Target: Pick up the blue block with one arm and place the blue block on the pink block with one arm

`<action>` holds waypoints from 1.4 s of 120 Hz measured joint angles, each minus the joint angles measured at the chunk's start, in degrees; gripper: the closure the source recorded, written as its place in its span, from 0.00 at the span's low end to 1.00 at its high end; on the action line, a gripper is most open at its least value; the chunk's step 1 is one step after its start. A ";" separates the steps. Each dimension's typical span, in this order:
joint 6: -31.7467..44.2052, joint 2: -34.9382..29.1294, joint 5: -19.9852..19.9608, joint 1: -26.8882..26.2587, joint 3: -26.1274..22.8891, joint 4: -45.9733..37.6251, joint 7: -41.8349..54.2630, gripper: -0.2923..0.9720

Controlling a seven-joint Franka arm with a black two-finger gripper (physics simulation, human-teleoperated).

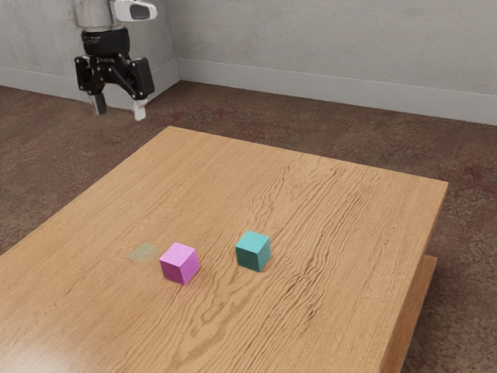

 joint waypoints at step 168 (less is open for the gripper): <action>58.23 25.61 13.41 1.86 -17.52 -23.86 -19.67 0.23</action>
